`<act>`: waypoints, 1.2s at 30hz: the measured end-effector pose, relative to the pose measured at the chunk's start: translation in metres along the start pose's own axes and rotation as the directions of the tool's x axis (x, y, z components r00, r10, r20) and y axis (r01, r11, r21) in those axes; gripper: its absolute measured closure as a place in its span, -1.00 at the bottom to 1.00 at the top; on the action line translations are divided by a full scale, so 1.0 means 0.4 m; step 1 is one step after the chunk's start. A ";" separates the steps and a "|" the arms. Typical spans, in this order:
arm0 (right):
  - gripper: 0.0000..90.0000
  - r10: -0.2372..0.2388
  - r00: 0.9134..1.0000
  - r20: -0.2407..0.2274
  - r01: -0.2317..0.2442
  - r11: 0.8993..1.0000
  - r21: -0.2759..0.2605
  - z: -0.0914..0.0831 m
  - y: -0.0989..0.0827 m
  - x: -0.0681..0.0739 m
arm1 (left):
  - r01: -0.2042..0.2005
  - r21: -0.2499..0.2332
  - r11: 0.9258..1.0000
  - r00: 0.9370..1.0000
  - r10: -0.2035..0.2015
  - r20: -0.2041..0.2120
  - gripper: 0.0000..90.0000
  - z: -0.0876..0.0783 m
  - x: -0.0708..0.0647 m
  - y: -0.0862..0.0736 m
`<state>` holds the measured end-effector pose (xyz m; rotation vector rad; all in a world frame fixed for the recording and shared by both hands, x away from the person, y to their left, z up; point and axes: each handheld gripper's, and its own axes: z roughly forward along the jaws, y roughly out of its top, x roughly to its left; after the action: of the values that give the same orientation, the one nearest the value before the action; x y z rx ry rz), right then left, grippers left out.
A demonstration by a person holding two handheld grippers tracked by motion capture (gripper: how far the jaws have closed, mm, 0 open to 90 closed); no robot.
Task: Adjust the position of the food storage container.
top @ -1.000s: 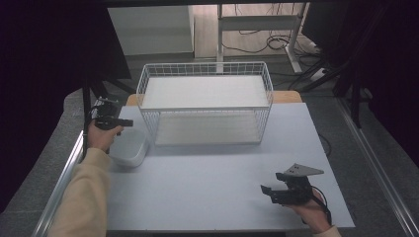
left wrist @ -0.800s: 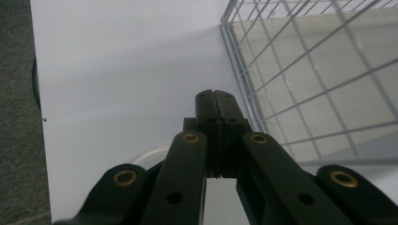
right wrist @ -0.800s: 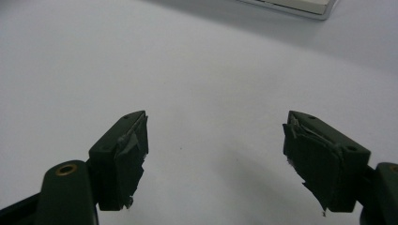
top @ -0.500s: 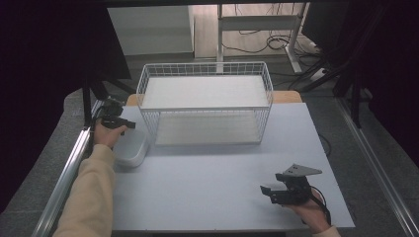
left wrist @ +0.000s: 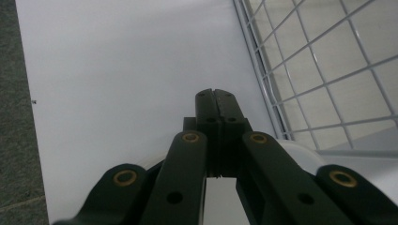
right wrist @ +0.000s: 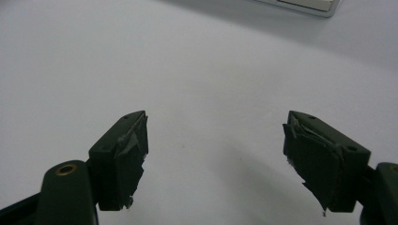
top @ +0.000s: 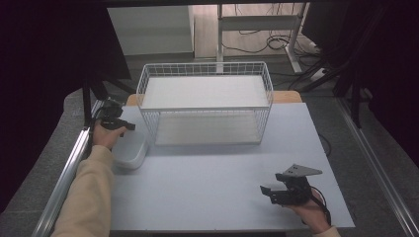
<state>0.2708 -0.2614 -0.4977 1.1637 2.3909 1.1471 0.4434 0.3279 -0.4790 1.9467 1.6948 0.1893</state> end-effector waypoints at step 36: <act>-0.51 -0.003 1.000 -0.007 0.003 1.000 0.000 0.002 0.005 0.008 | -0.026 -0.082 0.996 1.000 0.025 -0.009 1.00 -0.190 0.016 -0.184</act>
<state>0.2701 -0.2578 -0.4965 1.1578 2.3975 1.1521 0.3466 0.3615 -0.4522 1.9101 1.6413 0.2723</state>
